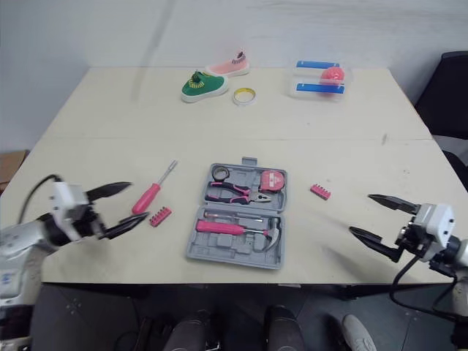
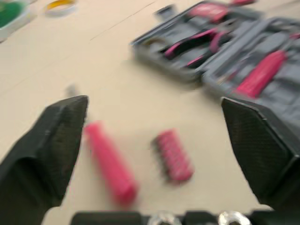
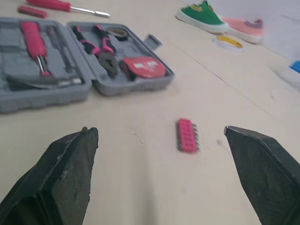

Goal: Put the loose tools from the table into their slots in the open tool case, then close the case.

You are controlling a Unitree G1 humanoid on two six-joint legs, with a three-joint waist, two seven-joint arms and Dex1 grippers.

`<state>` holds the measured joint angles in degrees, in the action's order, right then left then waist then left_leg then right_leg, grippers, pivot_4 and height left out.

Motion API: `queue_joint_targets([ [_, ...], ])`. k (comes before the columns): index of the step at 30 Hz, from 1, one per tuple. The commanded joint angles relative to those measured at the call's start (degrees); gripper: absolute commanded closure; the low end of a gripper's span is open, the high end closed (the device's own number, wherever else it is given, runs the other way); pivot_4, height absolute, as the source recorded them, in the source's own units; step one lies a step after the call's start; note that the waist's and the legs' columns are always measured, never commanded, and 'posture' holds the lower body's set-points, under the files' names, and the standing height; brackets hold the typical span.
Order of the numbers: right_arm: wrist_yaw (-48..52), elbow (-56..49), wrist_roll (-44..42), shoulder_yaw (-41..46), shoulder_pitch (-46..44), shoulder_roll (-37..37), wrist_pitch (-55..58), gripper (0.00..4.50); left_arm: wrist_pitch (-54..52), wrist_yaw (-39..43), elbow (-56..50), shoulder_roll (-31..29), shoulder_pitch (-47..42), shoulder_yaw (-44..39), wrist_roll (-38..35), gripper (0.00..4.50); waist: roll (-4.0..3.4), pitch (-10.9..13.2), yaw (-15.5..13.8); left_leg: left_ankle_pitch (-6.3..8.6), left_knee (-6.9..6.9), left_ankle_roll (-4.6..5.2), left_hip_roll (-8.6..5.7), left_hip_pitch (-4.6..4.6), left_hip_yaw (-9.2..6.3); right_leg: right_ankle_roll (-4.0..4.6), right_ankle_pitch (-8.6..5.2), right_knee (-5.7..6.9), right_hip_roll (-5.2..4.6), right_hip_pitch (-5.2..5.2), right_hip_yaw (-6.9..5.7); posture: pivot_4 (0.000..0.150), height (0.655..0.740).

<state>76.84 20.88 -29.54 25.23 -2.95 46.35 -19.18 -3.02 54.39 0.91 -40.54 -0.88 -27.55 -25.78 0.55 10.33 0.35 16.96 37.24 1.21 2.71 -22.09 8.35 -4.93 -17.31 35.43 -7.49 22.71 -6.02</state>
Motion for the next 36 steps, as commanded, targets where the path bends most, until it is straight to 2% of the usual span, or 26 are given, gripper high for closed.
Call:
queue_joint_targets([
  [1,0.3,7.8,1.0,4.0,-0.3,2.8,-4.7,0.00,2.2,-5.3,4.0,-1.5,4.1,-12.4,-1.2,0.08,0.00,0.0,0.0,0.00,-0.01,-0.01,0.00,0.00,0.00,0.01,-0.01,0.00,0.00,0.02,0.00,0.150,0.7400],
  [8,-3.3,23.7,3.1,7.9,-0.7,5.6,-12.1,0.00,6.8,-7.4,16.8,-3.0,15.3,-25.4,-0.8,0.08,-0.01,0.0,0.5,0.15,-0.12,-0.11,0.00,-0.02,0.06,0.13,-0.07,-0.14,-0.01,0.13,0.03,0.150,0.7400],
  [13,-3.0,28.9,3.3,8.3,-0.8,6.4,-14.3,0.00,7.3,-7.5,16.2,-2.6,18.2,-26.4,-2.1,0.08,-0.02,0.0,0.6,0.22,-0.17,-0.13,0.06,-0.06,0.03,0.17,-0.09,-0.25,-0.05,0.24,0.02,0.150,0.7400],
  [16,-2.3,29.2,2.7,7.8,-1.6,5.5,-14.3,0.00,4.2,-8.0,11.5,-1.3,18.1,-25.3,-4.4,0.08,-0.04,0.0,0.9,0.21,-0.19,-0.16,0.08,-0.07,0.04,0.18,-0.08,-0.25,-0.05,0.49,0.06,0.150,0.7400],
  [22,-0.2,20.3,0.1,4.6,-4.2,0.2,-10.5,0.00,-1.6,-7.3,-0.3,-0.2,17.2,-18.5,-6.3,0.08,-0.04,0.0,1.5,0.16,-0.23,-0.23,0.10,-0.10,0.07,0.17,-0.08,-0.19,-0.02,0.23,0.07,0.150,0.7400],
  [28,-1.2,2.8,-3.5,-0.5,-4.6,-5.6,-2.6,0.00,-8.1,-6.0,-12.5,-0.1,16.2,-9.1,-8.4,0.08,-0.10,0.0,1.4,0.12,-0.18,-0.26,0.08,-0.10,0.13,0.16,-0.07,-0.03,0.00,0.25,0.10,0.150,0.7400],
  [34,-2.4,-9.3,-4.8,-4.5,-4.3,-7.5,3.5,0.00,-10.8,-6.8,-16.2,1.5,14.8,-2.7,-7.6,0.08,-0.10,0.0,1.2,0.07,-0.14,-0.24,0.07,-0.09,0.12,0.16,-0.07,0.07,0.00,0.25,0.09,0.150,0.7400],
  [36,-1.8,-11.4,-5.1,-5.5,-4.3,-7.6,4.8,0.00,-10.3,-6.5,-15.8,2.0,14.0,0.2,-6.0,0.62,-0.10,0.0,1.2,0.07,-0.14,-0.23,0.05,-0.10,0.12,0.16,-0.07,0.06,0.01,0.25,0.09,0.150,0.7400],
])
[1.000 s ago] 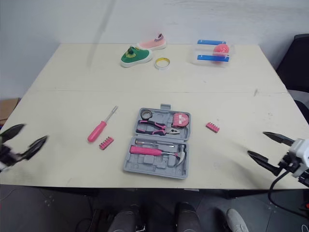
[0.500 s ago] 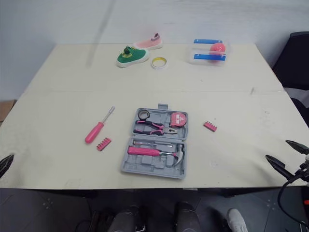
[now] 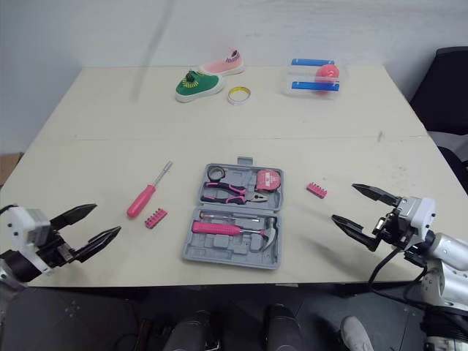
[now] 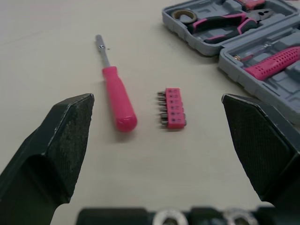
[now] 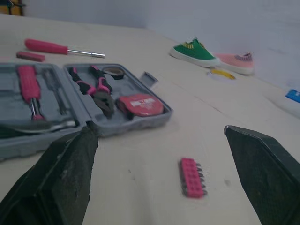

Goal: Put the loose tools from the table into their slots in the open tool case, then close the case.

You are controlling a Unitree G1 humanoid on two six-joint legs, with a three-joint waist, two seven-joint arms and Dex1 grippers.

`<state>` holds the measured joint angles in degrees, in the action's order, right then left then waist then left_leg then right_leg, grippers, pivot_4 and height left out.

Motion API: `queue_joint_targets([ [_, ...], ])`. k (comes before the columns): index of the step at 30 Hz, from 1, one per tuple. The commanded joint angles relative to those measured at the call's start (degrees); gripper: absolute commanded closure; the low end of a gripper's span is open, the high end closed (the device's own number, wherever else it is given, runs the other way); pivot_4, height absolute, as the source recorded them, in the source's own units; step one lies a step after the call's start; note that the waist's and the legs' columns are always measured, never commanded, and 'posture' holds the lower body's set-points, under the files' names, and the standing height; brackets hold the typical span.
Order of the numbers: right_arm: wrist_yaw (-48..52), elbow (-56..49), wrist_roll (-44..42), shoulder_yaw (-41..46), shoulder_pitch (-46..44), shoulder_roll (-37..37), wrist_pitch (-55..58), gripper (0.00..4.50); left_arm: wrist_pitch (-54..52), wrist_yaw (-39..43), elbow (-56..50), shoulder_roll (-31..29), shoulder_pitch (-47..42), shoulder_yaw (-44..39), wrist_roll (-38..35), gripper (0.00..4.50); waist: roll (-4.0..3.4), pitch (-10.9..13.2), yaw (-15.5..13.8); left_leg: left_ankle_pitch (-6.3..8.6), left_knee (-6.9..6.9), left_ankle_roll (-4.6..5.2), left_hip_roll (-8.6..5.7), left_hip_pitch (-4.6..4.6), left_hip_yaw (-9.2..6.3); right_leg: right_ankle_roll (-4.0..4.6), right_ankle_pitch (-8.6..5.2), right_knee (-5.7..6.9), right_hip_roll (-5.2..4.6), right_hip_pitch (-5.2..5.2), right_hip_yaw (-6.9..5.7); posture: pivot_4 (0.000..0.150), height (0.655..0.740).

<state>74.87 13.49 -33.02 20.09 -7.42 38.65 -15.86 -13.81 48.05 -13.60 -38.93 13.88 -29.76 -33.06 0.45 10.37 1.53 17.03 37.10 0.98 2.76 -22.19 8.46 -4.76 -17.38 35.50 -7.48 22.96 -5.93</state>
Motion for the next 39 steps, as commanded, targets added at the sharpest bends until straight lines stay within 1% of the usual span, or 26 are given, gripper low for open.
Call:
queue_joint_targets([
  [1,-0.1,-5.2,-1.8,-0.8,0.1,-0.1,2.2,0.00,1.4,-0.3,-0.4,0.4,-1.2,4.1,3.3,0.92,0.00,0.0,0.0,0.00,0.01,0.01,-0.01,0.00,0.00,0.00,0.00,0.00,0.00,0.00,-0.01,0.150,0.7400],
  [4,-1.2,-7.3,-1.9,-1.2,0.0,-0.4,3.9,0.00,2.2,-1.9,1.0,0.9,-2.7,7.6,6.9,2.33,0.00,0.0,-0.1,-0.01,0.05,0.03,-0.02,0.00,0.00,0.00,0.00,0.01,0.00,-0.01,-0.02,0.150,0.7400],
  [6,-1.2,-8.7,-1.8,-1.6,0.3,-0.5,4.6,0.00,1.3,-2.4,0.4,2.0,-3.6,9.1,6.4,2.33,0.00,0.0,-0.1,-0.01,0.06,0.04,-0.02,0.00,0.00,0.00,0.00,0.01,0.00,-0.01,-0.02,0.150,0.7400],
  [10,-0.8,-13.4,-2.3,-3.5,1.2,-1.0,6.7,0.00,2.1,-5.1,2.9,3.3,-6.3,12.1,10.3,2.33,0.00,0.0,-0.1,-0.02,0.03,0.05,-0.01,0.00,0.00,0.00,0.00,0.02,0.02,-0.01,-0.03,0.150,0.7400],
  [13,-0.6,-15.7,-2.7,-4.4,1.4,-1.2,7.8,0.00,1.5,-6.4,4.8,3.6,-8.2,13.3,11.6,2.33,0.01,0.0,0.0,-0.05,0.04,0.07,0.00,0.00,-0.01,0.00,0.00,0.06,0.04,-0.01,-0.05,0.150,0.7400],
  [22,-1.1,-19.1,-3.2,-5.5,1.4,-1.6,9.5,0.00,1.0,-6.5,8.6,4.1,-11.2,17.8,14.4,2.33,0.01,0.0,-0.1,-0.06,0.08,0.10,-0.02,0.00,-0.01,-0.04,0.02,0.09,0.02,-0.01,-0.05,0.150,0.7400],
  [26,-2.6,-21.8,-3.4,-5.8,1.6,-1.5,11.0,0.00,0.5,-8.1,9.9,4.8,-12.1,17.9,15.0,2.33,0.01,0.0,-0.2,-0.07,0.08,0.11,-0.03,0.00,-0.01,-0.04,0.03,0.09,0.01,-0.01,-0.04,0.150,0.7400],
  [31,-4.8,-24.6,-3.3,-6.4,0.8,-1.3,13.4,0.00,-1.0,-7.0,10.8,4.5,-12.6,19.9,15.5,2.33,0.01,0.0,-0.2,-0.07,0.09,0.10,-0.03,0.01,-0.01,-0.04,0.03,0.12,0.01,-0.01,-0.04,0.150,0.7400],
  [39,-5.7,-24.8,-2.8,-7.7,-1.4,-1.3,15.1,0.00,-4.4,-8.7,12.6,4.8,-13.7,21.1,16.8,2.33,-0.03,0.0,-0.5,-0.10,0.10,0.10,-0.03,0.05,-0.03,-0.04,0.03,0.15,-0.01,-0.04,-0.04,0.150,0.7400],
])
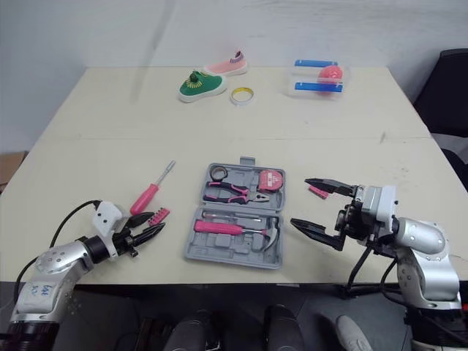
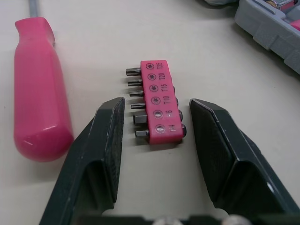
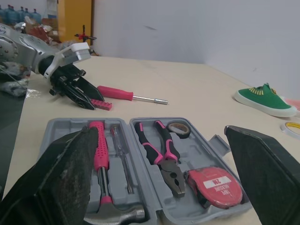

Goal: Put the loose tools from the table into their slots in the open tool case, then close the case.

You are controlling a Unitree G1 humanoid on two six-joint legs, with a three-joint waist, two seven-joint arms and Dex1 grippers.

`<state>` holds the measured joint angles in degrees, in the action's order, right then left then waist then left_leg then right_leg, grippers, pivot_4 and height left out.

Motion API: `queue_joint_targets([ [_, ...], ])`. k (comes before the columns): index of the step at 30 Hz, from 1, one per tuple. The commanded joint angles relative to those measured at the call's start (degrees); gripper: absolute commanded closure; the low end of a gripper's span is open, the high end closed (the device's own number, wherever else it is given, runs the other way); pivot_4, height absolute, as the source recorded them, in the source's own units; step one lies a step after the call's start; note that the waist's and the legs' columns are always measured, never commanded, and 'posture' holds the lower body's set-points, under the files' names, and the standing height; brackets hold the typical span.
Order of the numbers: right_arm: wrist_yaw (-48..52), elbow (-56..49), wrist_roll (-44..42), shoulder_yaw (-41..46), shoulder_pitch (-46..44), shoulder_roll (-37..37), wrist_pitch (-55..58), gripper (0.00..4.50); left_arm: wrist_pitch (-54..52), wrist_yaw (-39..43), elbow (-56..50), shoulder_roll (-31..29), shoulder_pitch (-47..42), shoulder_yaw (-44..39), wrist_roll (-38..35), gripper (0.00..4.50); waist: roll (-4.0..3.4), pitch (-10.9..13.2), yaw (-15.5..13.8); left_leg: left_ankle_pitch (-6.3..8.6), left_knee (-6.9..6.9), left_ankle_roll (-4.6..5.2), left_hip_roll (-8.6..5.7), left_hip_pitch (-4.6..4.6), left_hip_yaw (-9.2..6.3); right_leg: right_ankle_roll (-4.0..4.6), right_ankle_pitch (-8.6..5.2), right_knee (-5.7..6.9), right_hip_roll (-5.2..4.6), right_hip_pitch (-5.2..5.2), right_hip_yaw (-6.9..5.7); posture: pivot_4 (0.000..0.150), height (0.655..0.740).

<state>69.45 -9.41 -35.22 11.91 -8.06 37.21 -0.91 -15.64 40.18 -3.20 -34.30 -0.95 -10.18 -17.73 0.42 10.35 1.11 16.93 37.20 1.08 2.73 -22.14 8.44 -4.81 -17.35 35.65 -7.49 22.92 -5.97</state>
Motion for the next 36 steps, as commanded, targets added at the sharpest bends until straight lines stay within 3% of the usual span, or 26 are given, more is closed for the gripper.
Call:
queue_joint_targets([
  [1,-0.3,-1.8,-0.6,0.3,-0.9,0.2,0.1,0.00,-2.7,-0.9,2.2,0.1,1.2,1.7,1.7,2.33,0.00,0.0,-0.2,-0.01,0.00,-0.01,0.00,0.01,-0.01,0.00,0.00,0.02,0.00,-0.01,0.00,0.150,0.7400],
  [4,0.1,-2.0,-0.9,-0.1,-1.0,0.1,0.2,0.00,-3.7,-0.9,2.1,0.6,1.3,2.3,1.2,2.33,-0.05,0.0,-0.8,-0.03,0.00,-0.02,0.01,0.04,-0.01,0.00,0.00,0.03,0.00,-0.01,0.00,0.150,0.7400],
  [9,2.1,-1.9,-1.0,-1.1,-0.7,0.4,0.4,0.00,-3.3,-0.2,2.0,1.3,1.2,2.8,0.6,3.77,-0.12,-0.1,-1.0,-0.03,-0.02,-0.02,0.00,0.04,0.00,0.00,0.00,0.02,0.00,-0.01,0.01,0.150,0.7400],
  [14,3.9,-2.3,-1.3,-0.6,0.9,1.0,0.0,0.00,1.4,0.8,0.4,1.4,1.3,1.0,0.3,3.78,-0.12,-0.1,-1.0,-0.02,-0.02,0.00,-0.01,0.02,0.00,0.00,0.00,-0.03,0.00,-0.02,-0.01,0.150,0.7400],
  [17,5.4,-2.9,-1.7,-0.1,2.2,1.8,0.1,0.00,6.8,4.3,-1.7,1.8,0.1,-1.3,-3.0,3.78,-0.06,0.0,-1.1,-0.01,-0.03,0.01,-0.01,-0.03,0.00,0.00,0.00,-0.08,0.00,-0.01,-0.03,0.150,0.7400],
  [19,6.1,-3.6,-2.0,0.3,2.8,2.6,0.4,0.00,4.6,9.1,-7.2,-0.7,-2.6,-1.4,-7.4,3.78,0.09,0.1,-1.1,-0.01,-0.01,0.02,0.00,-0.07,-0.01,0.00,0.00,-0.08,0.00,0.01,-0.06,0.150,0.7400],
  [22,6.8,-4.1,-2.0,0.5,3.3,3.8,0.8,0.00,2.1,15.7,-12.2,-5.3,-6.5,2.7,-8.3,3.78,0.26,0.2,-1.1,-0.02,0.03,-0.01,0.01,-0.12,-0.06,0.01,0.00,-0.06,0.00,0.02,-0.09,0.150,0.7400],
  [28,6.1,-6.5,-2.8,0.3,3.0,4.6,3.1,0.00,-7.5,19.3,-16.3,-10.5,-12.9,11.9,-6.8,3.78,0.22,0.1,-0.7,-0.22,-0.04,0.02,0.01,-0.07,0.18,0.01,0.02,-0.11,0.15,0.10,-0.07,0.150,0.7400],
  [36,6.4,-9.8,-4.7,-1.6,2.7,6.9,10.3,0.00,-17.8,17.7,-20.3,-14.4,-21.3,24.1,1.6,3.78,0.36,0.2,-1.2,-0.35,0.02,0.06,-0.02,-0.24,0.21,-0.01,0.03,-0.05,0.21,0.32,-0.15,0.150,0.7400],
])
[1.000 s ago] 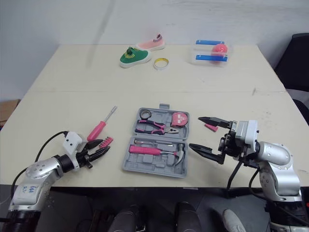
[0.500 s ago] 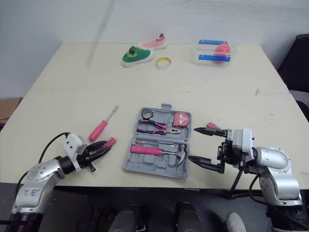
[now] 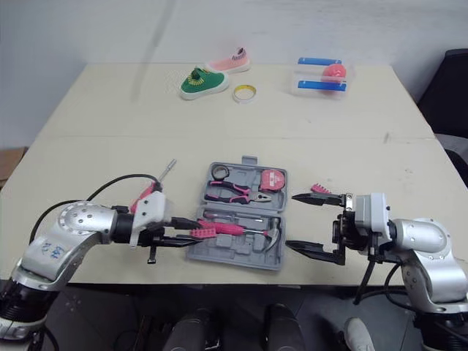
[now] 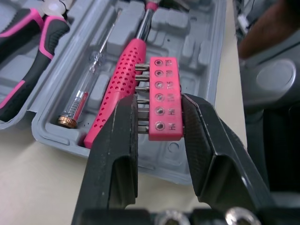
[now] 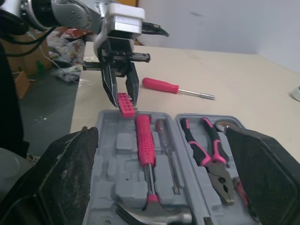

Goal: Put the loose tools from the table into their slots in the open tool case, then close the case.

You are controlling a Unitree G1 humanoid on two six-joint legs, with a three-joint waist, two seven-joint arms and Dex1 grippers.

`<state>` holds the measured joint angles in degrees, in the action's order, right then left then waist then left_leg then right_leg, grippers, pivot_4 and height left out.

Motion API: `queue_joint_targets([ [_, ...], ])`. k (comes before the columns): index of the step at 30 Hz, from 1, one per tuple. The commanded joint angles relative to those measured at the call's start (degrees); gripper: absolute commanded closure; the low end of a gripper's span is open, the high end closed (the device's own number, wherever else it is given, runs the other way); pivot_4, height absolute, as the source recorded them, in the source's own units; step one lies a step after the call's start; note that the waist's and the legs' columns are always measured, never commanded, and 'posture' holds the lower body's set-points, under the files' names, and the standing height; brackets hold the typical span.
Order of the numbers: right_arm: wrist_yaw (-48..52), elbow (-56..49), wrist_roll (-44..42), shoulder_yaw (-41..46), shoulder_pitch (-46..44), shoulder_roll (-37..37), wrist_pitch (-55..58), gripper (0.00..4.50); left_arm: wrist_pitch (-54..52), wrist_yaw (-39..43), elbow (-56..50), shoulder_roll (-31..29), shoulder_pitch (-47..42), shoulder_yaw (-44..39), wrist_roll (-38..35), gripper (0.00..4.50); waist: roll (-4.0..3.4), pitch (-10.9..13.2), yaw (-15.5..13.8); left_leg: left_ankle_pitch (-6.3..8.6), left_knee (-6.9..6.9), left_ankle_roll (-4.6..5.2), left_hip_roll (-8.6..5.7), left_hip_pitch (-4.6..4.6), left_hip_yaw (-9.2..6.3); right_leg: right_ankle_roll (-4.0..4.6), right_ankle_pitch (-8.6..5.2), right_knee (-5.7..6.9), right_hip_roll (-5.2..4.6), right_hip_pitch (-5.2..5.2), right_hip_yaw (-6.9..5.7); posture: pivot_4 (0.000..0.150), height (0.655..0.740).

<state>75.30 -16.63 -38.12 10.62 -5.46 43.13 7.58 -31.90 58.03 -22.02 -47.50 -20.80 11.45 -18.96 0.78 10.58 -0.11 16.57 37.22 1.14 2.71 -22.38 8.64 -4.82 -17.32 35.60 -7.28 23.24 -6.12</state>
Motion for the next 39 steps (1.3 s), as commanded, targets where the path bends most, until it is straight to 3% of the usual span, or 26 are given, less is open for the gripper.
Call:
queue_joint_targets([
  [1,0.5,-2.7,-1.6,-0.4,-0.1,1.0,1.9,0.00,-1.9,0.5,-1.6,-1.8,-1.9,3.2,3.4,3.78,0.02,0.0,0.0,0.01,0.00,0.03,0.00,0.00,0.00,-0.02,0.01,0.00,-0.01,0.00,0.00,0.150,0.7400],
  [5,-0.5,-2.6,-1.2,-0.1,-0.6,0.7,2.0,0.00,-4.1,1.5,-1.8,-2.6,-2.5,3.7,3.4,3.78,0.02,0.0,0.2,0.01,-0.03,0.04,0.01,-0.03,0.02,-0.02,0.01,0.00,-0.02,0.06,0.02,0.150,0.7400],
  [12,-0.1,-0.5,-0.2,0.6,-0.1,0.0,-0.3,0.00,-0.4,0.8,2.3,-1.9,-5.4,6.8,9.9,3.78,0.06,0.0,0.0,-0.03,0.08,0.05,-0.02,-0.11,0.00,-0.02,0.01,0.06,-0.01,0.10,-0.03,0.150,0.7400],
  [28,6.2,8.6,1.3,1.5,5.6,-2.2,-12.3,0.00,-1.7,2.6,1.2,1.2,-6.6,9.8,12.2,3.78,0.07,0.0,-0.8,-0.05,0.36,0.14,-0.03,-0.10,-0.01,-0.08,0.04,0.30,-0.03,0.07,-0.04,0.150,0.7400],
  [39,7.2,10.6,1.1,1.1,6.4,-2.4,-14.7,0.00,-1.4,2.1,2.7,2.8,-7.3,10.5,14.2,3.78,0.07,0.0,-1.3,-0.05,0.52,0.15,-0.04,-0.10,-0.06,-0.09,0.05,0.35,-0.07,-0.02,-0.04,0.150,0.7400],
])
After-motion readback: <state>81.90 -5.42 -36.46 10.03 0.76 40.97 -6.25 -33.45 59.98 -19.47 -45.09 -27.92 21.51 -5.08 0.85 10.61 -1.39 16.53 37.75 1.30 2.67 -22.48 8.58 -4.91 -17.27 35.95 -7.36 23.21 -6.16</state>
